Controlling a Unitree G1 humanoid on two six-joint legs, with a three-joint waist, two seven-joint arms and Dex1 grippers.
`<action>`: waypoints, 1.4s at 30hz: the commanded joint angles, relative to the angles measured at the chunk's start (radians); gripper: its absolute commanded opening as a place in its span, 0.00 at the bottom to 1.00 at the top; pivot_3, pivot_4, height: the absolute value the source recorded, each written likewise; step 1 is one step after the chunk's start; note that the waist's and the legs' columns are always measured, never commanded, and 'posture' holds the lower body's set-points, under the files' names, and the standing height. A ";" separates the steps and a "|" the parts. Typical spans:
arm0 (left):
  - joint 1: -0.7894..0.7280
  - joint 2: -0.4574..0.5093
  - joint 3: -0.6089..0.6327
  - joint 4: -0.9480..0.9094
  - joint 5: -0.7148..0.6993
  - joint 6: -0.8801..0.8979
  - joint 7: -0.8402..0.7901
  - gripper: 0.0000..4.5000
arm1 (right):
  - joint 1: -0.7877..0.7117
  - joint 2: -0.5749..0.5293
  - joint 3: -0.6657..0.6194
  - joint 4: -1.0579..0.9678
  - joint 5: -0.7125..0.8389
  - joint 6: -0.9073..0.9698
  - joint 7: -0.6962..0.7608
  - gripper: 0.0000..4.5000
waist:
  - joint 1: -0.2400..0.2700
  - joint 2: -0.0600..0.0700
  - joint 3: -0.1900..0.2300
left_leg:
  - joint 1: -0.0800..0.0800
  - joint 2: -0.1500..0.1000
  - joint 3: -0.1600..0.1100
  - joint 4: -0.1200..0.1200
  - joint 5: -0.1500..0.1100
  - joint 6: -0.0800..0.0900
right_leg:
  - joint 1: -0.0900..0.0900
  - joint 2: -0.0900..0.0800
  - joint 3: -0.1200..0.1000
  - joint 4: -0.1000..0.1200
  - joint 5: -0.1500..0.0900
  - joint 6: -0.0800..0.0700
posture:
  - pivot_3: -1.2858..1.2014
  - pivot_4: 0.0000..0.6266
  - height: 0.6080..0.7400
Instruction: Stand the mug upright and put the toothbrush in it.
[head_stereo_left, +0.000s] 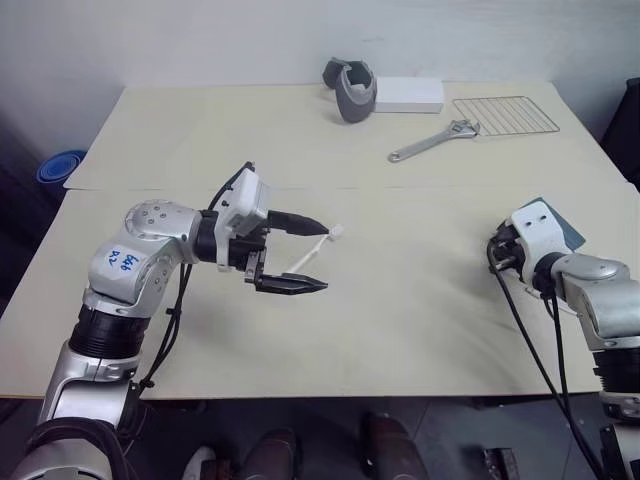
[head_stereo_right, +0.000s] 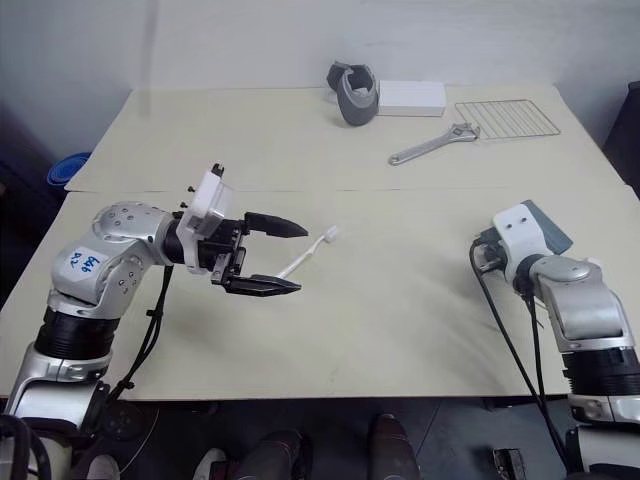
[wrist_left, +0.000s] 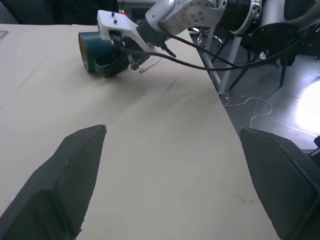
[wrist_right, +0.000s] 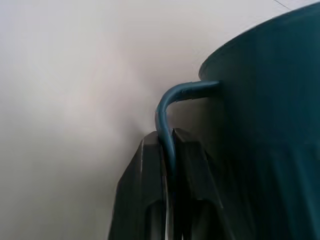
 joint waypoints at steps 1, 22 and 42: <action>-0.003 0.016 0.039 -0.028 -0.009 -0.003 0.015 1.00 | 0.006 0.026 -0.013 -0.039 0.022 -0.013 0.035 0.00 | 0.000 0.000 0.000 | 0.000 0.000 0.000 0.000 0.000 0.000 | 0.000 0.000 0.000 0.000 0.000 0.000 | 0.52 0.24 1.00; 0.082 0.250 0.217 0.019 -0.013 0.077 0.065 1.00 | 0.066 0.765 0.102 -0.025 0.171 -0.673 0.084 0.00 | -0.027 0.000 0.000 | 0.001 -0.002 -0.007 -0.001 -0.001 -0.003 | -0.002 0.001 -0.001 0.004 0.000 -0.001 | 0.52 0.24 1.00; -0.005 0.162 0.118 0.020 -0.017 0.081 0.025 1.00 | 0.366 0.551 0.128 -0.379 0.114 -0.511 0.043 0.86 | -0.027 0.000 0.000 | 0.002 -0.001 -0.005 -0.001 -0.001 -0.003 | -0.002 0.002 -0.001 0.005 0.000 -0.001 | 0.52 0.24 1.00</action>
